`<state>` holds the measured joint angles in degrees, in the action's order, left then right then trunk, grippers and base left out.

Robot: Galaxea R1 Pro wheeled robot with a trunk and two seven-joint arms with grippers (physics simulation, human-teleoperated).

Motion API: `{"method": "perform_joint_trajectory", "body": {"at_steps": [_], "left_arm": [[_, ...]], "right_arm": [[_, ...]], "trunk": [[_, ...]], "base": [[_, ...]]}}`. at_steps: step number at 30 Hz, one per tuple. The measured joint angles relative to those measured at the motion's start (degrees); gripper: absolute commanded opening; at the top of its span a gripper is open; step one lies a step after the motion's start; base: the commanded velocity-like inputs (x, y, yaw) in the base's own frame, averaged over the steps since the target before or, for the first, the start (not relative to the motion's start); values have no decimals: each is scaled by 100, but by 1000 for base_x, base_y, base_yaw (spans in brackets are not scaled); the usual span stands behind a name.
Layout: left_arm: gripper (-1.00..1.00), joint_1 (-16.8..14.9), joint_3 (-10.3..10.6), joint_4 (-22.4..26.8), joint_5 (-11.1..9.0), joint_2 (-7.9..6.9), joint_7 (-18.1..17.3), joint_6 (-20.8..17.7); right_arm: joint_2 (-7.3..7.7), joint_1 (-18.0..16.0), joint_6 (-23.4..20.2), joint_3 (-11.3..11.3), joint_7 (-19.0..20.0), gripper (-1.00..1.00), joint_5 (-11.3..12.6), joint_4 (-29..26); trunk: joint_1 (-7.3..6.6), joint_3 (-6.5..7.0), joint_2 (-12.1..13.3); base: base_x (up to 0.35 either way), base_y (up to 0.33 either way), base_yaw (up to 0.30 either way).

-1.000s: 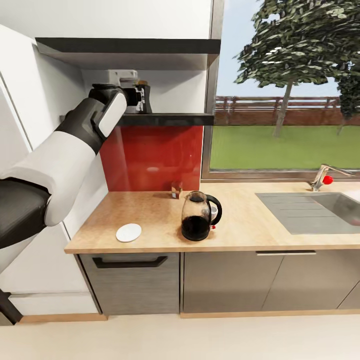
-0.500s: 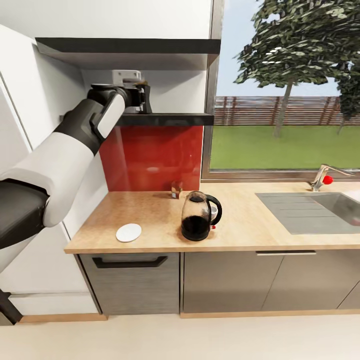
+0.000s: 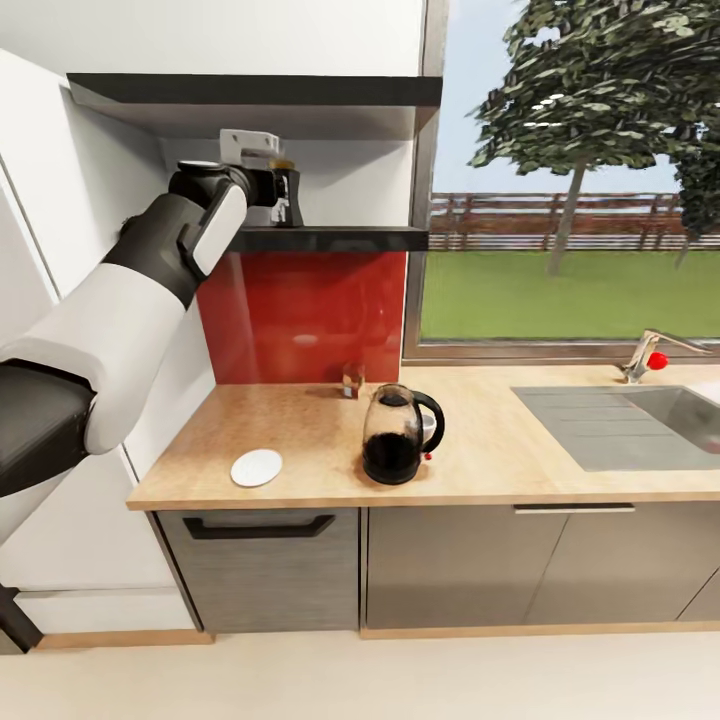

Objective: Set up a coffee station on the kitchen countertop: keep the coffee maker on the countertop, move the bottle of coffee from the kitchen shelf to the counter next to the coffee maker, place a paper coffee filter on top of the coffee maker, put the saucer next to the coffee maker with the coffee cup on the saucer, and place the electric kettle next to the coffee maker.

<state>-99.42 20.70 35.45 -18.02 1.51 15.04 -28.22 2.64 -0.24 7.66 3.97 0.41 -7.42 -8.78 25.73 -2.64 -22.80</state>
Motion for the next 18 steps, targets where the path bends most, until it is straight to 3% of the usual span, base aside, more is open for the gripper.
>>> {"method": "perform_joint_trajectory", "body": {"at_steps": [10, 18], "left_arm": [[100, 0, 37, 19, 1, 31, 1, 0], [100, 0, 8, 23, -5, 6, -10, -4]], "right_arm": [[1, 0, 0, 0, -9, 100, 0, 7], [1, 0, 0, 0, -9, 100, 0, 9]], "trunk": [[-1, 0, -1], [1, 0, -1]], "base": [[284, 0, 0], [94, 0, 0]]}}
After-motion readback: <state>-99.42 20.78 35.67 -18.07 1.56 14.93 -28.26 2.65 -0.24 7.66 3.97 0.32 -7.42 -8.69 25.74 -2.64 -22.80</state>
